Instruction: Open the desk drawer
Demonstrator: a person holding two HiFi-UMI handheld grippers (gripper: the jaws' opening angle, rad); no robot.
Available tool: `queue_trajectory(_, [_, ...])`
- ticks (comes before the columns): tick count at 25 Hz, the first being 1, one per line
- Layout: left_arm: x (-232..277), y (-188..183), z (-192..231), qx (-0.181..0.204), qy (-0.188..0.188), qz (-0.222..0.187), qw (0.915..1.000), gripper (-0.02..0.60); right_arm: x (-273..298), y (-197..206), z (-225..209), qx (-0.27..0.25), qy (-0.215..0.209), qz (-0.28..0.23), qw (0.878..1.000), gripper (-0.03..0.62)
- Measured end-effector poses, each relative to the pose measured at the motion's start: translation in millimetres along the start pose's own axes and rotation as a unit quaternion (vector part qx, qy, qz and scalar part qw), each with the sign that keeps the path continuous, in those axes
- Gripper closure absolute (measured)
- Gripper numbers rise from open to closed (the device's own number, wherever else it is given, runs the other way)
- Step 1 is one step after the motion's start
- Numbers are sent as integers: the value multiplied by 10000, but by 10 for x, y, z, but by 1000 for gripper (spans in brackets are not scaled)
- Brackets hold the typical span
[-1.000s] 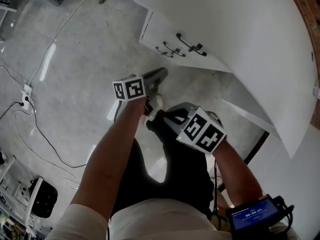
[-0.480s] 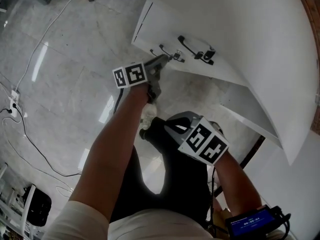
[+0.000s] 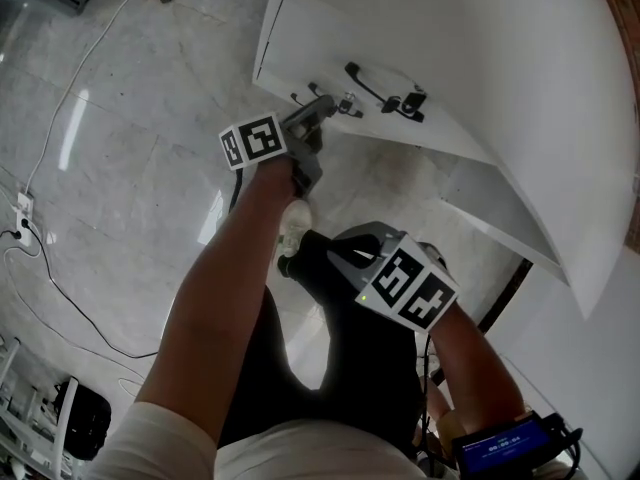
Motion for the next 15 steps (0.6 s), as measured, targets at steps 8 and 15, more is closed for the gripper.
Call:
queue_trajectory(8, [-169,94,-24,-18,-56,68,10000,549,22,-127,94,-64,9,-21,10000,574])
queue_trajectory(15, [-392,320,-11,-162,-162,51,9997,551,43,-165,211,-128,-85,-49,9999,574])
Point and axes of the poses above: the fingertips, and each gripper's own axes: x forward along the fingers, z to its left, y out of its underside, the point moved 10 cm from there along -x, backward along the fingers, and after that the axes turned 14 degrees about z, right-handed, at the moved point
